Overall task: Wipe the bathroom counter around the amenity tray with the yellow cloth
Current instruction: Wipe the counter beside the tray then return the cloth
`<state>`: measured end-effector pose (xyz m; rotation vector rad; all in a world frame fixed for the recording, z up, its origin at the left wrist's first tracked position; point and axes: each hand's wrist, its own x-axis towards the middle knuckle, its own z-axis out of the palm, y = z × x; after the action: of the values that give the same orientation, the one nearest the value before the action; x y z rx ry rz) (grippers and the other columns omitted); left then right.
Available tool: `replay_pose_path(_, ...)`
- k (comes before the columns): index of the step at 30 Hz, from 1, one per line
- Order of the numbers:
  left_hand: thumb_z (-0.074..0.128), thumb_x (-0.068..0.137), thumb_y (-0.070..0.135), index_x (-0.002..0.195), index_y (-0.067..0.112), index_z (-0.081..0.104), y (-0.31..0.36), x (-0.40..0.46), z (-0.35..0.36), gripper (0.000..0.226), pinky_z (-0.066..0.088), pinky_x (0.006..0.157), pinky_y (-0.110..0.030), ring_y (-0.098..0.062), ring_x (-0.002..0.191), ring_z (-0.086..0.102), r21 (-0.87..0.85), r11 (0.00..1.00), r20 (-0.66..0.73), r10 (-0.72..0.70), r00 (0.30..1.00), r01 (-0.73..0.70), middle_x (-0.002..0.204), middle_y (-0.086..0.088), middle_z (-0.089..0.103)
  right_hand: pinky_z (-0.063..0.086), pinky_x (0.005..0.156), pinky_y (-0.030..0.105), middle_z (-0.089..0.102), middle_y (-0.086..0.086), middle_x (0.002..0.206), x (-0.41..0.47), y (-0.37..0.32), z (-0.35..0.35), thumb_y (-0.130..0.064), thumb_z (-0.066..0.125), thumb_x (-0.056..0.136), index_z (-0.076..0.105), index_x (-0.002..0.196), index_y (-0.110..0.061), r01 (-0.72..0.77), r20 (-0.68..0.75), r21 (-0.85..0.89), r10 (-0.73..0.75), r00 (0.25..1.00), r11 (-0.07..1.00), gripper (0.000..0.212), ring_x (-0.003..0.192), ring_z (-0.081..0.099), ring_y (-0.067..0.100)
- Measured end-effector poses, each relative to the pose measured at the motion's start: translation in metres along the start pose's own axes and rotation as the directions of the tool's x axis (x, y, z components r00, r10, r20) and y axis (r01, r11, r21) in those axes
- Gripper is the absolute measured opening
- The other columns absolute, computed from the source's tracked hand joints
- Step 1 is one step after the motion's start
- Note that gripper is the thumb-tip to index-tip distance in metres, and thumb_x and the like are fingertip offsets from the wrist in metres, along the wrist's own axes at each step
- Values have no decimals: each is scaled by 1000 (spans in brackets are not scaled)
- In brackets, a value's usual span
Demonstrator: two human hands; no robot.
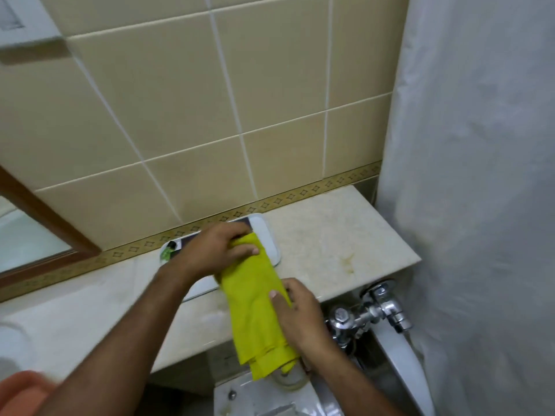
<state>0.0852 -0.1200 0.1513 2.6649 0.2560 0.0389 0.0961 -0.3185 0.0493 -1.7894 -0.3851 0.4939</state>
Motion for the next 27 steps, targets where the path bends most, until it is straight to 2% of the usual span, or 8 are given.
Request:
replay_pose_path(2,72,81,44,105,22,70,18,46,29,33,44,77,-27,-21,92,63,34,998,-37,53,998,-52,100,-1,72,53,77,40,69,5,97,25,0,-28,-32,58,90,59,107,-21,-47,-91,-79,40,995,996,21,93,65,31)
replay_pose_path(5,69,83,40,109,14,69,28,104,69,37,46,81,-32,-30,99,64,128,987,-19,101,995,-97,105,-10,73,42,69,36,67,13,102,65,6,-52,-18,53,95,46,117,-18,-171,-206,-249,121,971,953,24,97,61,36)
replay_pose_path(8,63,88,36,117,10,65,23,134,100,39,48,89,-39,-36,108,61,158,987,-26,39,999,-34,112,-16,70,38,73,40,69,10,102,91,16,-60,-10,47,89,44,118,-17,-176,-259,-635,7,966,752,29,105,51,36)
replay_pose_path(11,41,99,40,137,5,48,0,116,118,52,37,104,-40,-34,126,49,155,982,-149,-87,985,110,135,-18,56,40,80,45,64,16,98,104,32,-59,-5,49,78,57,99,-12,-156,-311,-834,-217,925,530,23,96,52,39)
replay_pose_path(14,17,99,50,144,-1,35,-34,72,134,70,21,116,-40,-33,140,34,188,971,-154,-117,981,145,149,-21,40,33,97,56,57,26,126,117,42,-49,-4,45,76,61,114,-1,33,-140,-914,-391,910,404,41,114,52,47)
replay_pose_path(16,14,99,47,153,1,18,-51,56,145,71,-2,123,-36,-25,152,5,216,966,-105,-123,987,143,163,-16,14,26,112,59,49,24,143,127,45,-32,-13,40,76,54,130,1,234,87,-901,-377,922,365,57,131,45,46)
replay_pose_path(18,7,96,49,154,3,12,-57,59,152,74,-11,120,-35,-22,152,-5,249,960,-102,-103,990,125,164,-12,6,30,113,58,46,20,148,135,49,-18,-27,37,82,50,137,-2,310,209,-871,-283,936,381,61,136,42,40)
replay_pose_path(27,9,95,49,153,4,22,-65,69,157,74,-15,120,-35,-22,152,4,296,952,-85,-58,995,81,163,-12,17,19,114,61,37,0,156,222,43,-32,-36,38,94,41,145,-25,434,364,-842,-256,895,321,52,146,26,32)
